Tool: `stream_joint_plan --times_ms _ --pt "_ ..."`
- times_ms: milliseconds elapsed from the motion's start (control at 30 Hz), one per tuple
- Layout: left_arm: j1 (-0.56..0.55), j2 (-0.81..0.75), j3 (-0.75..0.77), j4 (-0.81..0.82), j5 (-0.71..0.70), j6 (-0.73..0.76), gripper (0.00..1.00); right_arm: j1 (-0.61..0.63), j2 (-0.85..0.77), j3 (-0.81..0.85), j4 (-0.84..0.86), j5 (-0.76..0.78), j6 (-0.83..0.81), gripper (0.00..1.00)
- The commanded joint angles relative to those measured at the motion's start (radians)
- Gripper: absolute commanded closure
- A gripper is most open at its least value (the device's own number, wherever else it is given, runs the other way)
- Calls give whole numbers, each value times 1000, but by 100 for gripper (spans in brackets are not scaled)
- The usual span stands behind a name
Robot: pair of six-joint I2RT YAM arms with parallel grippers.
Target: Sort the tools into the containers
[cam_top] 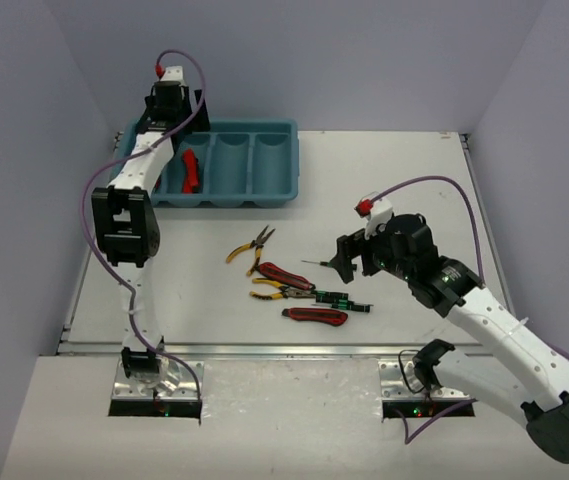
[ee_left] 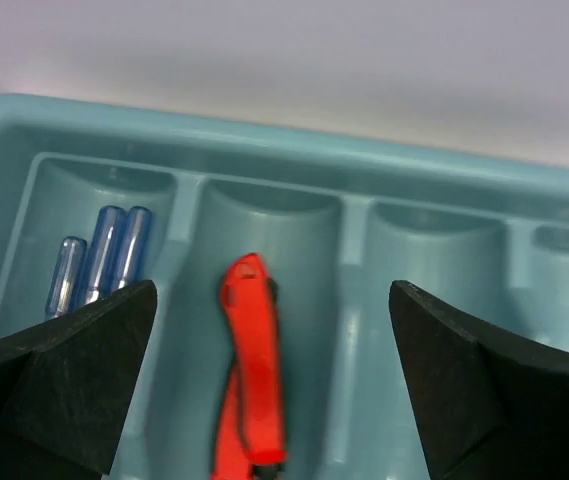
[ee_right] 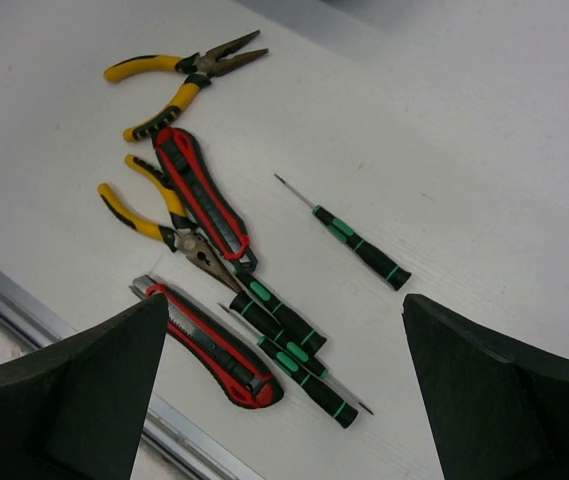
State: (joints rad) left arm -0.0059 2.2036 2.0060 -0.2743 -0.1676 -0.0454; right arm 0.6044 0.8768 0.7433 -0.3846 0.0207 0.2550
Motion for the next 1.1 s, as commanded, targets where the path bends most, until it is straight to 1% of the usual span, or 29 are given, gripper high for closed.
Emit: stream_joint_plan --times_ms 0,33,100,133,167,200,233,300,333,367,400,433,467,533,567,633,700,800,900,1067 --pt "1 -255 92 -62 32 -159 0 2 78 40 -5 -207 -82 1" --pt "1 -315 69 -82 48 -200 0 4 106 49 -17 -245 -96 1" --pt "1 -465 -56 -74 98 -295 0 46 194 79 -51 -264 -152 1" --pt "0 -615 -141 -49 119 -346 0 71 229 91 -80 -244 -171 1" --pt "0 -714 -232 -7 151 -392 0 97 258 100 -96 -213 -186 2" --pt "-1 -799 -432 53 236 -455 0 123 286 109 -110 -178 -201 5" --pt "-5 -881 -560 111 273 -495 0 168 314 116 -119 -148 -215 8" --pt "-39 -1105 -852 264 312 -566 0 227 392 130 -120 -87 -240 15" --pt "-53 -1196 -976 319 327 -588 0 246 421 135 -101 -63 -259 18" --pt "-63 -1250 -1049 341 339 -591 0 255 438 135 -68 -44 -280 18" --pt "-72 -1279 -1058 341 354 -591 0 264 455 133 -55 -26 -282 21" --pt "-79 -1308 -1106 327 369 -584 0 271 479 135 8 -20 -285 25" --pt "-81 -1339 -1166 289 389 -565 0 278 521 149 56 -1 -282 33" --pt "-83 -1381 -1190 213 386 -525 0 278 597 174 94 22 -274 44" --pt "-82 -1411 -1201 177 389 -503 0 279 626 198 114 49 -266 46" --pt "-82 -1470 -1217 133 393 -453 0 279 689 229 142 65 -263 46" --pt "-82 -1496 -1237 113 416 -403 0 278 757 292 107 67 -272 46" --pt "-83 -1488 -1249 30 424 -354 0 278 905 390 66 72 -289 47" --pt "-83 -1506 -1296 36 450 -344 0 266 964 431 64 99 -289 48" --pt "-83 -1519 -1331 51 497 -335 0 241 1018 465 50 77 -294 50"
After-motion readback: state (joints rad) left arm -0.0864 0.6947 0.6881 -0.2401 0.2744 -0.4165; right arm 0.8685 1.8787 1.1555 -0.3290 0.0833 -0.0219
